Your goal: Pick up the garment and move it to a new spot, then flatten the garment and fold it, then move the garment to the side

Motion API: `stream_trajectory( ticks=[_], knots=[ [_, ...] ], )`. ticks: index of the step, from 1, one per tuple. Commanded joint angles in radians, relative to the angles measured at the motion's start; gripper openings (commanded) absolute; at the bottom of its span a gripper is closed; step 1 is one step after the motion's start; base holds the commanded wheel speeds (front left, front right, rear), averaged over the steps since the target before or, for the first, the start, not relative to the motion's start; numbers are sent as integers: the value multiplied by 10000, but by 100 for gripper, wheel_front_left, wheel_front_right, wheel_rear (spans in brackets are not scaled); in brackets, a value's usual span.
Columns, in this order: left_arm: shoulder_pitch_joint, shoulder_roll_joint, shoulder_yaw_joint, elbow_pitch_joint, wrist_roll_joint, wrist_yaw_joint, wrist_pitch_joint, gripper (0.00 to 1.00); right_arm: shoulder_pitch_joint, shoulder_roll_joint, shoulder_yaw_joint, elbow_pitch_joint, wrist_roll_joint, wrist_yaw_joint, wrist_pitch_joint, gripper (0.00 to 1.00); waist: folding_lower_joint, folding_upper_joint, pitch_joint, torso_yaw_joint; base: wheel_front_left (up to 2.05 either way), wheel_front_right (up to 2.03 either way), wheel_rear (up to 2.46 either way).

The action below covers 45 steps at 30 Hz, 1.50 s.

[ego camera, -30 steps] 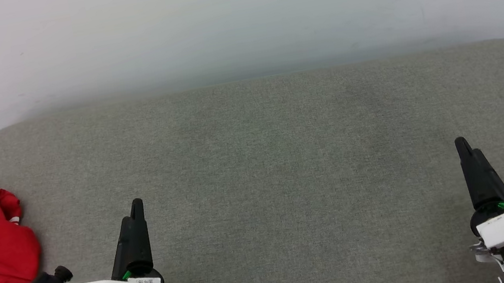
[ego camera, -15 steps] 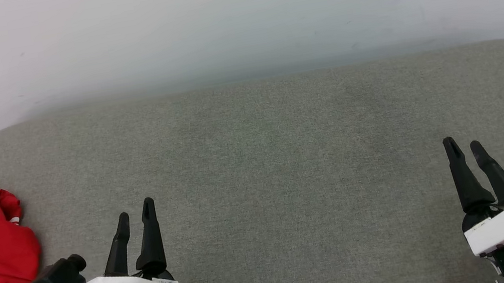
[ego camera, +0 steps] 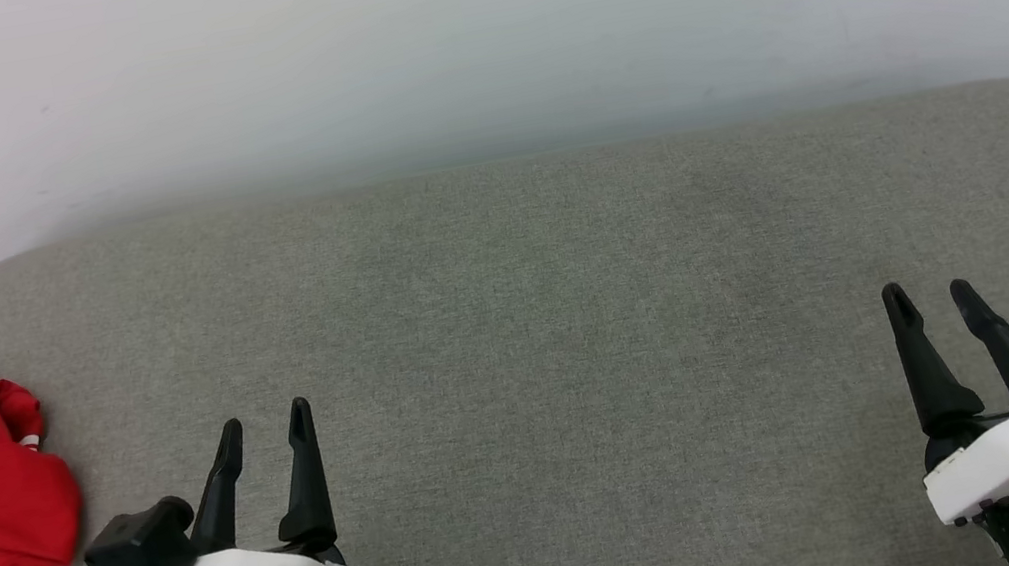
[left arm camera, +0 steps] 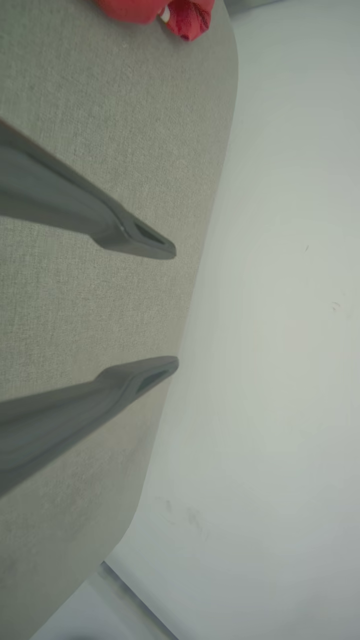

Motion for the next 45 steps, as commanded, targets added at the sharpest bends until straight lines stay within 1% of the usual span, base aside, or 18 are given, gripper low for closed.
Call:
stream_trajectory(
  ticks=[1, 10, 18, 29, 36, 45],
  knots=[
    [-180, 81, -59, -61, 285, 59, -116, 100, -6, 16, -16, -162, -321, 3, 16, 100, 0, -1, 0, 2, 0, 0, 0],
    [-120, 270, -254, 34, 1204, 266, -329, 100, 91, 19, -33, -322, -1339, 2, 27, 100, 0, -1, -9, -6, 0, 0, 0],
    [-113, 345, -415, 91, 1834, 361, -523, 100, 145, 21, -51, -390, -1964, 2, 59, 100, 0, -1, -18, -9, 0, 0, 0],
    [-142, 276, -533, 380, 2323, 250, -743, 100, 227, 25, -99, -413, -2557, 2, 43, 100, 0, -1, -38, 2, 0, 0, 0],
    [-198, 175, -575, 609, 2539, 81, -909, 100, 232, 27, -158, -402, -2925, 2, -22, 100, 0, -1, -67, 16, 0, 0, 0],
    [-256, 149, -625, 822, 2917, 88, -1064, 100, 180, 29, -192, -330, -3282, 2, -127, 100, 0, -1, -111, 32, 0, 0, 0]
  ],
)
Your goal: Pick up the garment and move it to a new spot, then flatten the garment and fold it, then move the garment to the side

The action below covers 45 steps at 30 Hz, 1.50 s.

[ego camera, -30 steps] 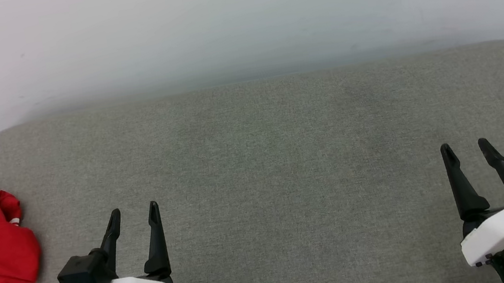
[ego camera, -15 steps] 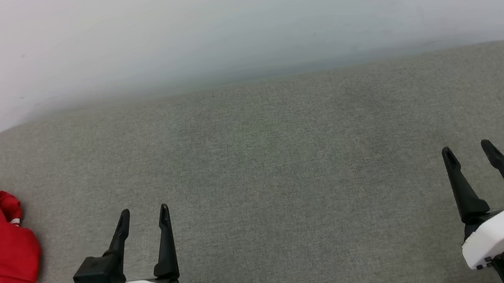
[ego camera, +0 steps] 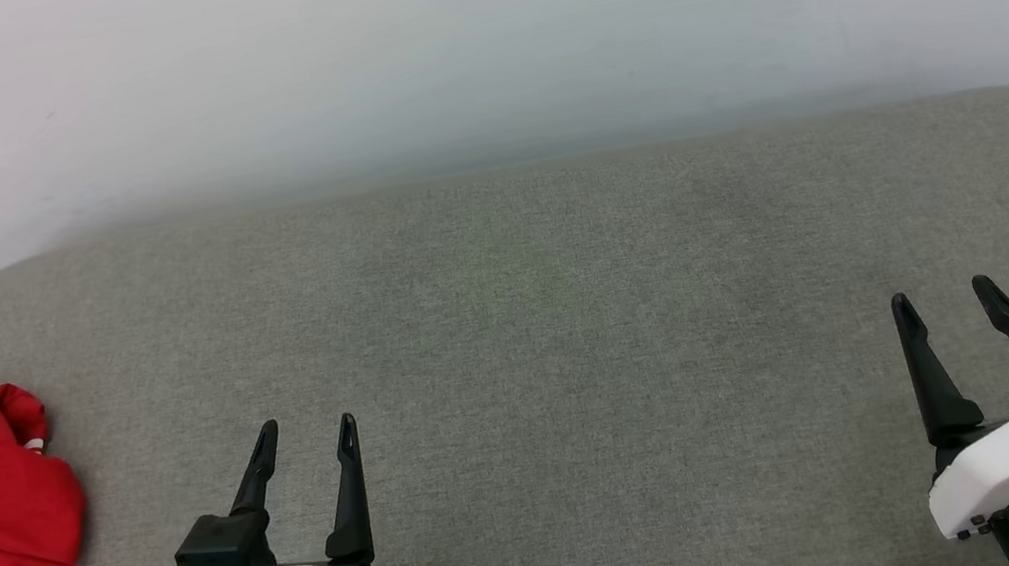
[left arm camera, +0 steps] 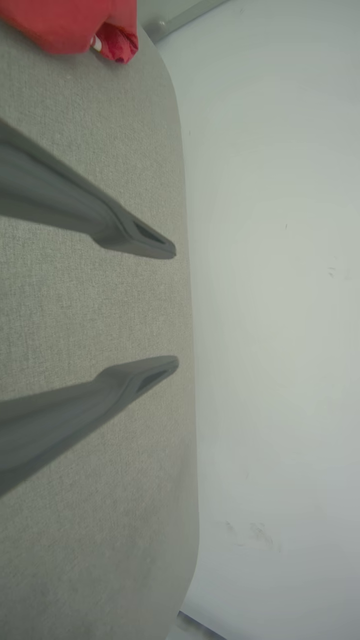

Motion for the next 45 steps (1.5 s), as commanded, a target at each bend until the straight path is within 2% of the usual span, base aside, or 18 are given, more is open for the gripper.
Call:
stream_trajectory(
  ticks=[1, 11, 18, 45],
  knots=[
    [-138, 25, -29, 19, 128, -31, -68, 100, -3, 30, 3, -21, -134, -1, -27, 100, 0, -1, -4, 2, 0, 0, 0],
    [-217, -5, -72, 317, 340, 6, -197, 100, 24, 32, 19, 44, -506, -1, -179, 100, 0, -1, -45, 125, 0, 0, 0],
    [-381, -66, -50, 408, 114, 41, -183, 100, 149, 31, 78, -124, -458, -1, -217, 100, 0, -1, -34, 696, 0, 0, 0],
    [-272, 160, 711, 484, -342, 510, -193, 100, -196, 23, 1191, -453, -367, -1, -25, 100, 0, -1, 297, 4944, 0, 0, 0]
  ],
)
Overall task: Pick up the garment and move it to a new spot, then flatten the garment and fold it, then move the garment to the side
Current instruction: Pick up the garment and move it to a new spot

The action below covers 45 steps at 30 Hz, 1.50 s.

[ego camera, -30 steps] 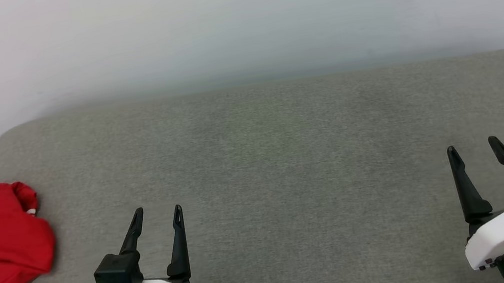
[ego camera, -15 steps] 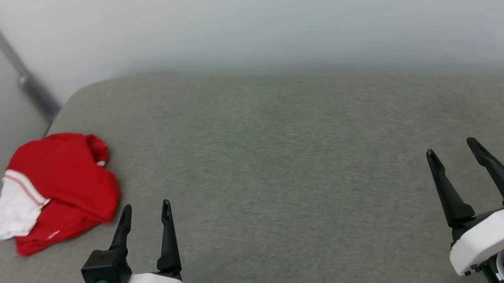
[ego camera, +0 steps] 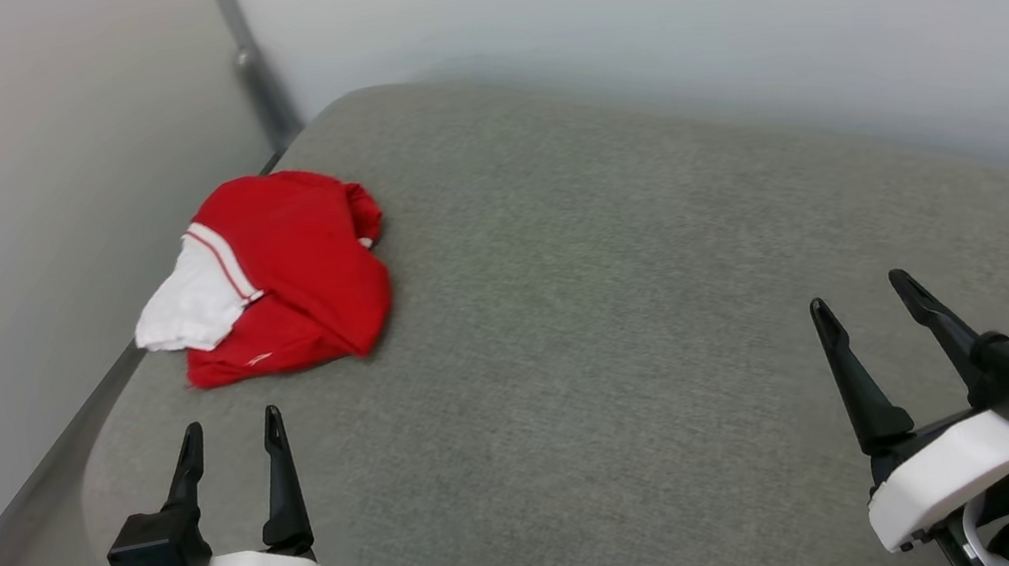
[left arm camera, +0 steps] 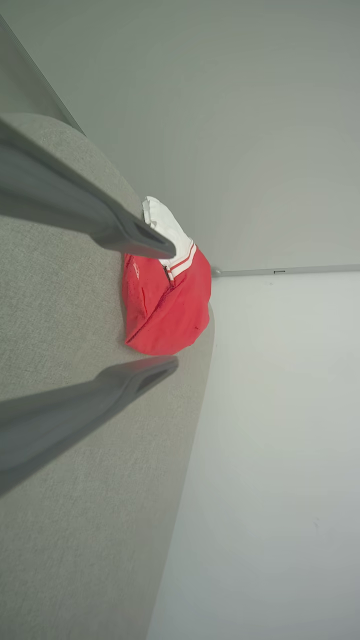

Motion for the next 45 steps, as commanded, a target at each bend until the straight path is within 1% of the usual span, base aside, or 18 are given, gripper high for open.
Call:
stream_trajectory(
  ticks=[1, 5, 12, 16, 20, 23, 26, 29, 33, 37, 39, 40, 41, 42, 44, 45],
  knots=[
    [104, -2, 30, -59, 16, 50, -21, 100, -139, 12, 35, -74, -57, -3, -8, 100, 0, 0, 104, 404, 0, 0, 0],
    [156, 37, 193, -134, -55, 71, -21, 100, -294, 12, 231, -167, -201, -3, 65, 100, 0, 0, 223, 668, 0, 0, 0],
    [224, -53, 413, -414, -89, 147, -22, 100, -657, 10, 441, -98, -206, -3, 111, 100, 0, 0, 469, 743, 0, 0, 0],
    [-90, -106, 471, -371, -102, 156, -22, 100, -840, 10, 441, -103, -288, -3, 146, 100, 0, 0, 683, 745, 0, 0, 0],
    [-731, -41, 627, -205, -219, 173, -22, 100, -1137, 10, 477, -286, -404, -3, 282, 100, 0, 0, 1209, 438, 0, 0, 0],
    [-1561, 159, 822, -100, -341, 89, -22, 100, -1431, 10, 552, -486, -631, -3, 447, 100, 0, 0, 1771, 54, 0, 0, 0],
    [-2456, 447, 1016, 105, -480, 14, 73, 100, -1767, 9, 595, -744, -933, -3, 584, 100, 0, 0, 2365, -374, 0, 0, 0],
    [-3455, 896, 1264, 215, -596, 1, 289, 100, -2133, 9, 642, -1036, -1160, -3, 678, 100, 0, 0, 3017, -859, 0, 0, 0],
    [-4687, 1596, 1641, 680, -949, -187, 1065, 100, -2604, 8, 707, -1376, -1430, -3, 726, 100, 0, 0, 3866, -1457, 0, 0, 0],
    [-5623, 2455, 1864, 1459, -1271, -507, 2257, 100, -2932, 5, 746, -1572, -1416, -3, 580, 100, 0, 0, 4520, -2006, 0, 0, 0],
    [-5947, 2874, 1879, 1968, -1462, -679, 3179, 100, -3051, 7, 764, -1576, -1354, -3, 489, 100, 0, 0, 4781, -2243, 0, 0, 0],
    [-5947, 2874, 1879, 1968, -1462, -679, 3179, 100, -3051, 7, 764, -1576, -1354, -3, 489, 100, 0, 0, 4781, -2243, 0, 0, 0],
    [-6262, 3253, 1901, 2413, -1688, -826, 4017, 100, -3150, 7, 764, -1500, -1297, -3, 382, 100, 0, 0, 4993, -2444, 0, 0, 0],
    [-6378, 3445, 1925, 2633, -1808, -901, 4400, 100, -3208, 8, 767, -1451, -1262, -3, 313, 100, 0, 0, 5092, -2543, 0, 0, 0],
    [-6448, 3773, 1915, 3247, -2009, -984, 5341, 100, -3301, 8, 768, -1347, -1191, -3, 197, 100, 0, 0, 5266, -2728, 0, 0, 0],
    [-6448, 3773, 1915, 3247, -2009, -984, 5341, 100, -3301, 8, 768, -1347, -1191, -3, 197, 100, 0, 0, 5266, -2728, 0, 0, 0]
  ],
)
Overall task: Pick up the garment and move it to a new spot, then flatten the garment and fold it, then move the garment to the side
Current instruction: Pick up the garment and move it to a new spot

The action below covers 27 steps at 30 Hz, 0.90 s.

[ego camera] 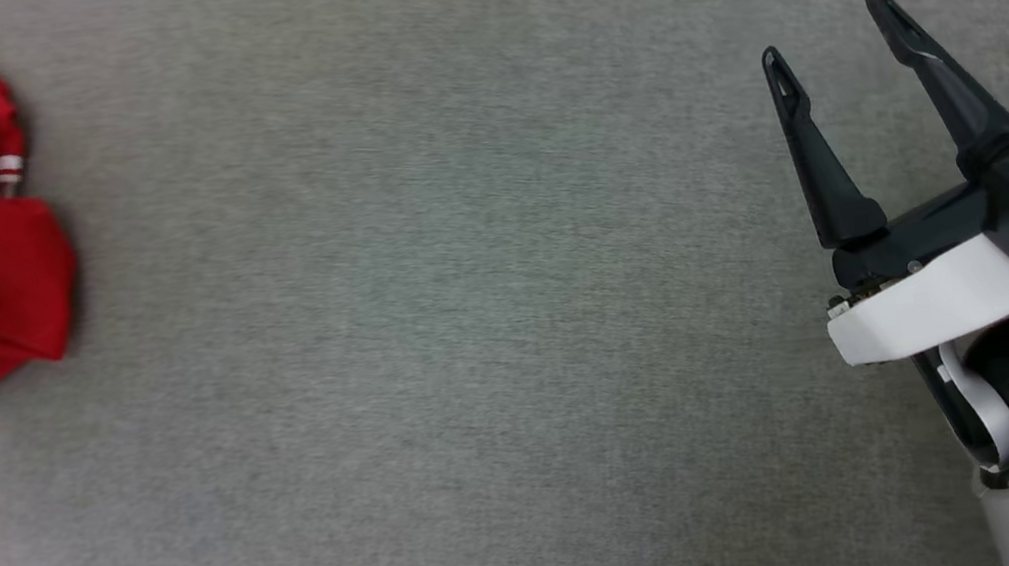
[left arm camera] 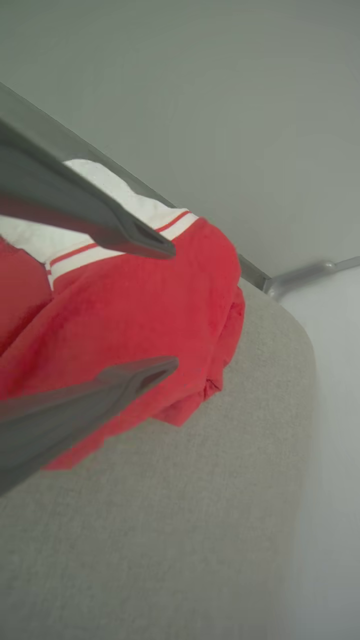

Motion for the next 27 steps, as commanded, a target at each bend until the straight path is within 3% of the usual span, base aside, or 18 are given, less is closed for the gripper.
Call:
stream_trajectory(
  ticks=[1, 7, 13, 14, 15, 20, 27],
  knots=[
    [-47, 61, -2, 190, -106, -30, 218, 100, -169, 6, 0, 25, 24, -3, -85, 100, -2, -1, 455, -472, 0, 0, 0],
    [-147, 608, 128, 1654, -834, -152, 2466, 100, -348, 4, -64, 244, 108, -3, -332, 100, -2, -1, 701, -863, 0, 0, 0],
    [179, 248, 211, 2977, -1503, 168, 4651, 100, -328, 5, -204, 212, -6, -3, -355, 100, -2, -1, 526, -906, 0, 0, 0],
    [177, 305, 188, 2896, -1418, 212, 4450, 45, -309, 5, -205, 188, -16, -3, -338, 100, -2, -1, 481, -887, 0, 0, 0],
    [170, 355, 198, 2806, -1375, 267, 4188, 0, -281, 5, -196, 196, -17, -3, -324, 100, -2, -1, 419, -868, 0, 0, 0],
    [-1, 640, 153, 2326, -1009, 245, 2570, 0, -25, 5, -244, 265, 36, -3, -289, 100, -2, -1, -56, -741, 0, 0, 0],
    [-242, 565, 62, 2054, -593, 104, -244, 0, 491, 5, -404, 476, 232, -3, -366, 100, -2, -1, -1207, -596, 0, 0, 0]
  ],
)
